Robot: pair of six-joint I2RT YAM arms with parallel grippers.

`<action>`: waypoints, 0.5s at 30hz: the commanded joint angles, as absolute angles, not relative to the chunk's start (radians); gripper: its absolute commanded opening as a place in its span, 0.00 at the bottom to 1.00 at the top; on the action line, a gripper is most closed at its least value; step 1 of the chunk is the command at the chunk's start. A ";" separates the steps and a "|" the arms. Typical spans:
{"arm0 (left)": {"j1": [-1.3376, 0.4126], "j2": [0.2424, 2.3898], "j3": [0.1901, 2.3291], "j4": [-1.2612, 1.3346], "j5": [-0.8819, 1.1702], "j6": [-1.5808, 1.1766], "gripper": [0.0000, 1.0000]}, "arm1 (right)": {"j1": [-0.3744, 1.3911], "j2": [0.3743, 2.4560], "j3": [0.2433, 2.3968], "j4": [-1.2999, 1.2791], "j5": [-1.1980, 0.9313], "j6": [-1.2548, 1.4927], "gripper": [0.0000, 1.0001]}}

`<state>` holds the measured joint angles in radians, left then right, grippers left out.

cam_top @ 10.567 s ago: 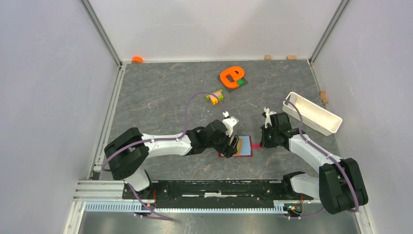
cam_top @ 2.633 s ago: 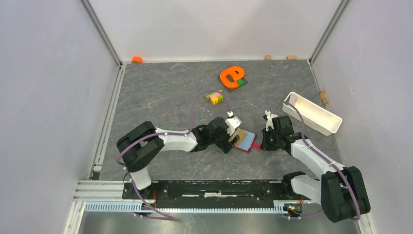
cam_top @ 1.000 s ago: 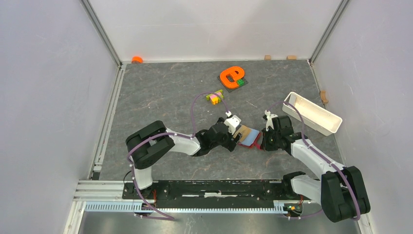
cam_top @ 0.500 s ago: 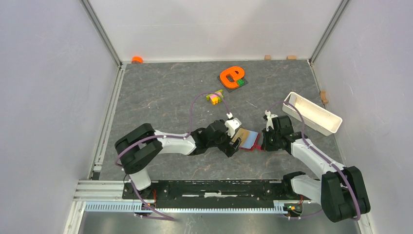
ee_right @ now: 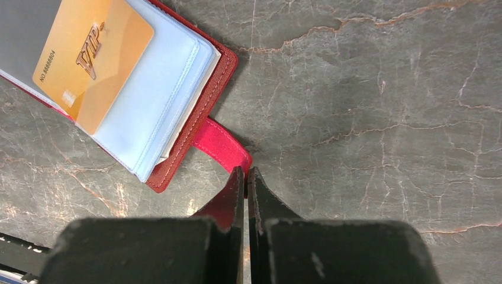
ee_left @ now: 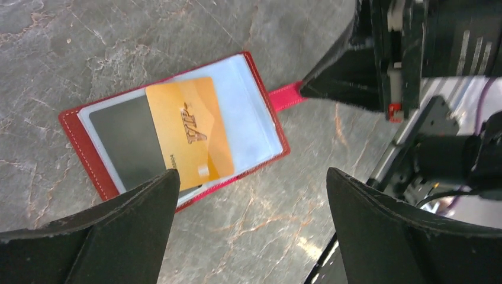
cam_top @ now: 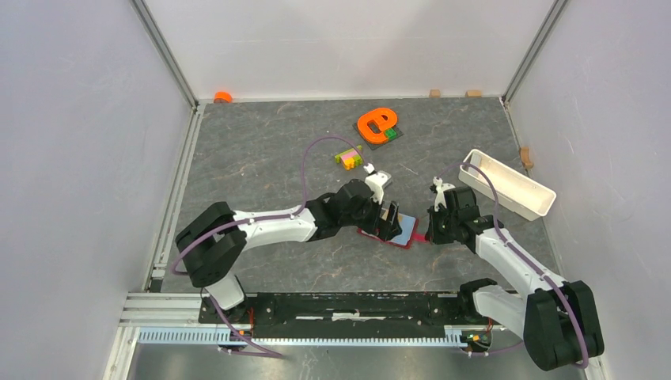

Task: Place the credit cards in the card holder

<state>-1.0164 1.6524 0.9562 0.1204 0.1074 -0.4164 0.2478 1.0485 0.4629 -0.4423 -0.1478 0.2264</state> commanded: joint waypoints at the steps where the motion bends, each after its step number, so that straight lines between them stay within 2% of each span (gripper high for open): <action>1: -0.981 1.709 1.007 0.105 0.105 -0.610 0.99 | 0.248 1.041 0.474 -0.419 -0.136 0.229 0.00; 5: -0.954 1.763 0.995 0.176 0.164 -0.675 0.98 | 0.247 1.028 0.467 -0.417 -0.136 0.226 0.00; 15: -0.954 1.837 0.997 0.149 0.117 -0.709 0.97 | 0.247 1.019 0.454 -0.413 -0.149 0.220 0.00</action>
<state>-0.9512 1.8072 0.9855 0.1425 0.1329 -0.6590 0.2478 1.0351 0.4599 -0.4412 -0.1486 0.2264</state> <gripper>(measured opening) 0.977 0.010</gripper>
